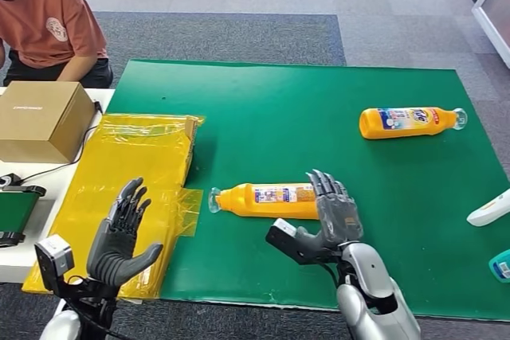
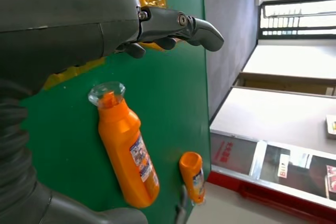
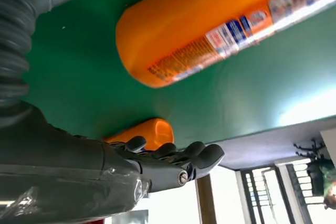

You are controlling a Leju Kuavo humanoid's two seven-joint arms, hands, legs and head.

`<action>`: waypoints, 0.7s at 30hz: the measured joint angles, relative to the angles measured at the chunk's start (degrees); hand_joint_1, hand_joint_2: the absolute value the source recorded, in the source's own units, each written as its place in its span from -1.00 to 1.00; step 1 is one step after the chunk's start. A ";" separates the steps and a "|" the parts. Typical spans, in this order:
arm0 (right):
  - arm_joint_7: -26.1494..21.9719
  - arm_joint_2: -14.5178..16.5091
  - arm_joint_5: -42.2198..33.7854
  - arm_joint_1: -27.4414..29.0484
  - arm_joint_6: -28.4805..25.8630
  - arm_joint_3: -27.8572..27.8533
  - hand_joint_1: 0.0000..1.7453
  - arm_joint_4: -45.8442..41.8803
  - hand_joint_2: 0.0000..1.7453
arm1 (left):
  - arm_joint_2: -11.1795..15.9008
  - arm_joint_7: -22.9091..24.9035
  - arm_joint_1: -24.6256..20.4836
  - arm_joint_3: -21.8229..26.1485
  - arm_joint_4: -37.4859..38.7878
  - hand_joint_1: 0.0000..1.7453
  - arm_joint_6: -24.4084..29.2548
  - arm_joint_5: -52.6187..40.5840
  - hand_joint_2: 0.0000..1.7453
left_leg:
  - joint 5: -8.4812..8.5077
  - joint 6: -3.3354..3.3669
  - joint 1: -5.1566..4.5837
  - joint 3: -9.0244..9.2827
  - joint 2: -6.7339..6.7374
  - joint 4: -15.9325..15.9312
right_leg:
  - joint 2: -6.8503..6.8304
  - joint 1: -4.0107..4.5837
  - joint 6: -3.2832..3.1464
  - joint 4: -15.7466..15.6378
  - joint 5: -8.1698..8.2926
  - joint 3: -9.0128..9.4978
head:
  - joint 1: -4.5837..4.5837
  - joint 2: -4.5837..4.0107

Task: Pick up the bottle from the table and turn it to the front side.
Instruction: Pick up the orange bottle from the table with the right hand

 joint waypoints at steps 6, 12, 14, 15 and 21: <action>2.58 0.13 8.12 -6.09 -1.43 3.38 -1.00 14.05 1.00 | -0.25 0.31 -2.36 -0.09 0.02 -1.00 -1.38 -0.10 1.00 | 0.03 -0.01 0.00 -0.01 0.00 0.00 | 0.00 0.01 -0.01 0.01 0.02 0.00 | 0.01 0.00; 2.60 1.51 10.63 -12.76 -3.59 5.19 -1.00 25.87 1.00 | -0.25 0.31 -4.02 -0.64 0.11 -1.00 -2.40 0.28 1.00 | 0.02 -0.01 0.01 0.03 0.01 0.01 | 0.01 0.01 -0.01 0.01 0.02 0.00 | 0.00 0.00; 2.50 1.98 11.21 -14.76 -3.47 5.62 -1.00 28.74 1.00 | -0.25 0.31 -4.27 -0.97 0.19 -1.00 -2.73 0.46 1.00 | 0.03 -0.02 0.01 0.06 0.02 0.01 | 0.01 0.01 -0.02 0.01 0.03 0.02 | -0.01 0.01; 2.45 2.21 11.46 -15.70 -3.23 5.81 -1.00 30.03 1.00 | -0.25 0.31 -4.38 -1.14 0.23 -1.00 -2.91 0.52 1.00 | 0.03 -0.02 0.01 0.08 0.02 0.01 | 0.01 0.01 -0.03 0.01 0.03 0.03 | 0.00 0.01; 1.54 3.34 11.92 -19.81 0.48 6.65 1.00 36.01 1.00 | -0.21 0.31 -4.81 -2.27 0.38 -1.00 -3.64 0.68 1.00 | 0.04 -0.02 0.01 0.22 0.03 0.01 | 0.02 0.01 0.00 0.00 0.08 0.15 | -0.01 0.00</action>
